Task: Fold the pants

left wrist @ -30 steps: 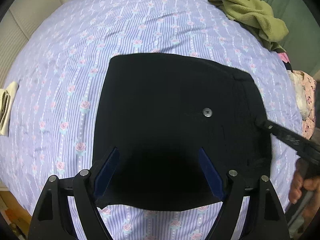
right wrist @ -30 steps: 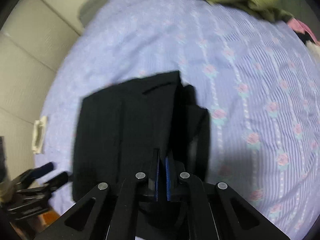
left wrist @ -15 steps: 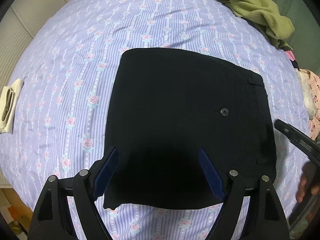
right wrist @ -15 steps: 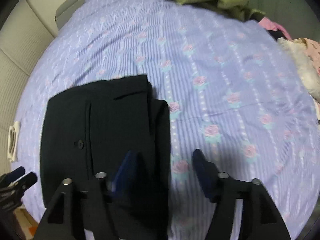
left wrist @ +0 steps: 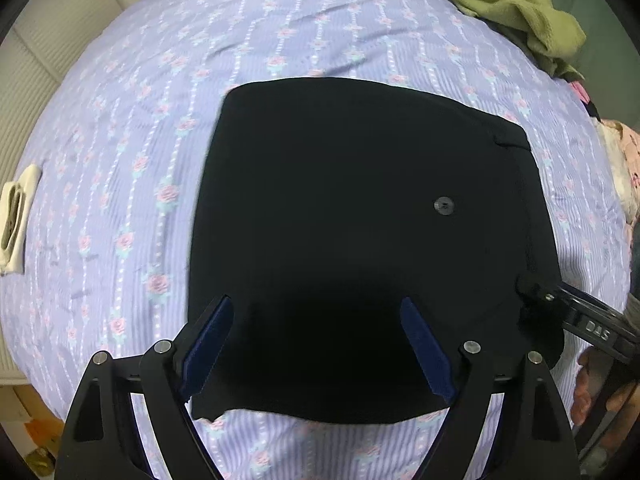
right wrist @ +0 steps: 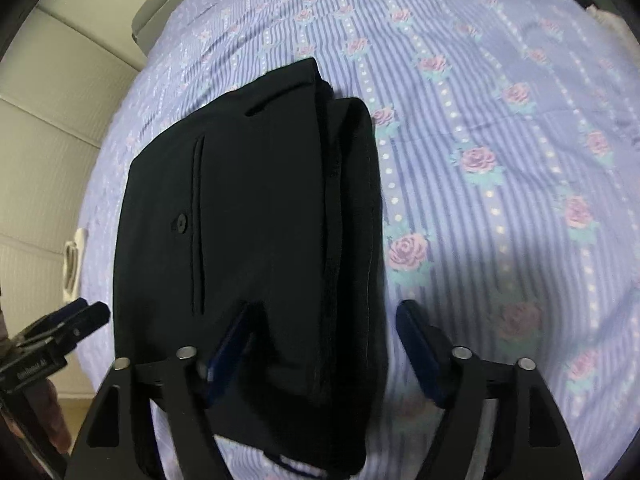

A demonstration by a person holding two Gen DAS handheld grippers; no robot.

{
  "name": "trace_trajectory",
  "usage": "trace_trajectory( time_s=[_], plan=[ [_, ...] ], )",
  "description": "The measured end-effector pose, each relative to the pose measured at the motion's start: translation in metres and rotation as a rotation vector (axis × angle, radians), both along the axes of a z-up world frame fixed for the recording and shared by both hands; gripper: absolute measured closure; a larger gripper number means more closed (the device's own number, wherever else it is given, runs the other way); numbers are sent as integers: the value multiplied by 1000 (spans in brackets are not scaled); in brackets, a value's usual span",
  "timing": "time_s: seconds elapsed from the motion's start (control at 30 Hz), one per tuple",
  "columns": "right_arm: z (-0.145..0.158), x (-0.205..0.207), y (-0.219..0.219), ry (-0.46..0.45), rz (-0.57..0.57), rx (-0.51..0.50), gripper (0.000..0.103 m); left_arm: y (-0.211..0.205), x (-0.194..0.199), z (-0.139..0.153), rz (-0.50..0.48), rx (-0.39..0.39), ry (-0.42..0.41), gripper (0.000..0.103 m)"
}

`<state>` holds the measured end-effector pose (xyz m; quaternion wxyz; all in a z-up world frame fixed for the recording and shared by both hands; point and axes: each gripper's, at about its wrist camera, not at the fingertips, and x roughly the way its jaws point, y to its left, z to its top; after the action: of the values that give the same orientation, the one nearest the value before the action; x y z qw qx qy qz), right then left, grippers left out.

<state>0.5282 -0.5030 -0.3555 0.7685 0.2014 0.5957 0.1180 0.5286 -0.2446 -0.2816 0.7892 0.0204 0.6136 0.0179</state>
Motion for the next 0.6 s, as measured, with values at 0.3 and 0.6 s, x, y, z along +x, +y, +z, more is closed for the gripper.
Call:
trace_trajectory(
  time_s=[0.3, 0.6],
  plan=[
    [-31, 1, -9, 95, 53, 366, 19, -23, 9, -2, -55, -7, -5, 17],
    [-64, 42, -11, 215, -65, 548, 20, -20, 14, -8, -30, -5, 12, 17]
  ],
)
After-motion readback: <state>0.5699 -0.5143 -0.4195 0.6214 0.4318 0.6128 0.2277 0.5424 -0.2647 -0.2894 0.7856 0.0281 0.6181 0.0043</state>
